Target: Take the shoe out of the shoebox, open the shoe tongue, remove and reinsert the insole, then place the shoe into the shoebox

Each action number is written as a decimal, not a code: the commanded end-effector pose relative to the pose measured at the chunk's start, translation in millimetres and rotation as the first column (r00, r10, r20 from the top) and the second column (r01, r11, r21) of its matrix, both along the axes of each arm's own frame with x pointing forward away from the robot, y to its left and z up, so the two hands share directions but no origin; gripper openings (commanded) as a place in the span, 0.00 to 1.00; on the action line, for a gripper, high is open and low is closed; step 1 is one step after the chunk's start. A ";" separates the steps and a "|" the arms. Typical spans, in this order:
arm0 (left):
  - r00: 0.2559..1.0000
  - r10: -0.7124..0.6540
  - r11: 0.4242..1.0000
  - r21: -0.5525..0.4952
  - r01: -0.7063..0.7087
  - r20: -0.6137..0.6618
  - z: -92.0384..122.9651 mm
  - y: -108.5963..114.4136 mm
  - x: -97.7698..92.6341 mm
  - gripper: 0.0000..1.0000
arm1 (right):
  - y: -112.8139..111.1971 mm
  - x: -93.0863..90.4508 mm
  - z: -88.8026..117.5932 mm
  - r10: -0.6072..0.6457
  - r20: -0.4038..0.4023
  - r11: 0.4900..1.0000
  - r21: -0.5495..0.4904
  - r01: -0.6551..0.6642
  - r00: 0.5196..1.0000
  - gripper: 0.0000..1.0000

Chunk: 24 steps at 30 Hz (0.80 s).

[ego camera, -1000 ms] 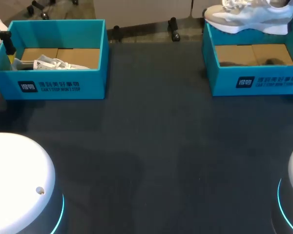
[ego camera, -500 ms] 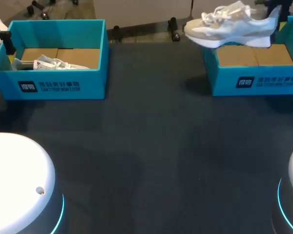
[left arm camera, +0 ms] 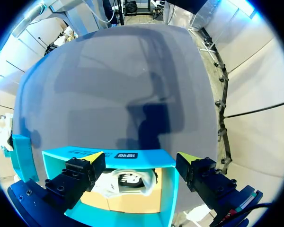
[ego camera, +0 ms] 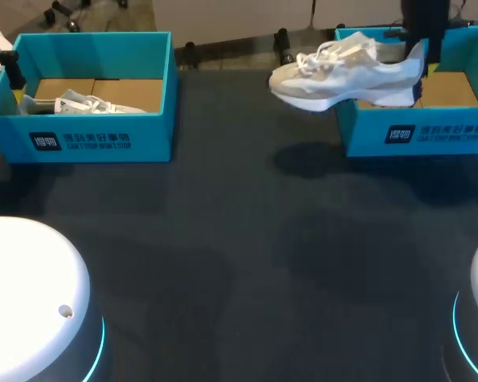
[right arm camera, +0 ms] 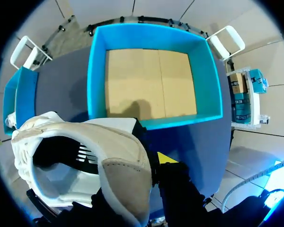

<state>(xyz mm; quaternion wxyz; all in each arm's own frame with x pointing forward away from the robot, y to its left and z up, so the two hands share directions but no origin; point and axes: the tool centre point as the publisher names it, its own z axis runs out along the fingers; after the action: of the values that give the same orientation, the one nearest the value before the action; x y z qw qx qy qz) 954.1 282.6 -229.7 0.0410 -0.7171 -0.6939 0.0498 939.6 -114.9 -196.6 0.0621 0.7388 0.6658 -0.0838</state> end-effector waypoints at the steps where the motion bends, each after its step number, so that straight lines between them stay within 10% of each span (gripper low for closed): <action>1: 1.000 -0.001 1.000 0.001 0.001 0.003 0.3 0.4 -1.4 1.00 | 13.5 -19.9 0.9 0.024 0.137 1.000 -0.018 -0.021 0.990 0.00; 24: 1.000 -0.001 1.000 0.001 0.001 0.003 0.3 0.4 -1.4 1.00 | 102.3 -106.3 -6.8 0.061 0.137 0.998 -0.043 -0.055 0.989 0.00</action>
<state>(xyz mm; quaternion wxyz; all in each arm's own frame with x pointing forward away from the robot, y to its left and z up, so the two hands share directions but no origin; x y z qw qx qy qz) 954.1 282.6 -229.7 0.0410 -0.7172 -0.6939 0.0498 843.1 -23.1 -204.7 0.1003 0.7243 0.6799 -0.0563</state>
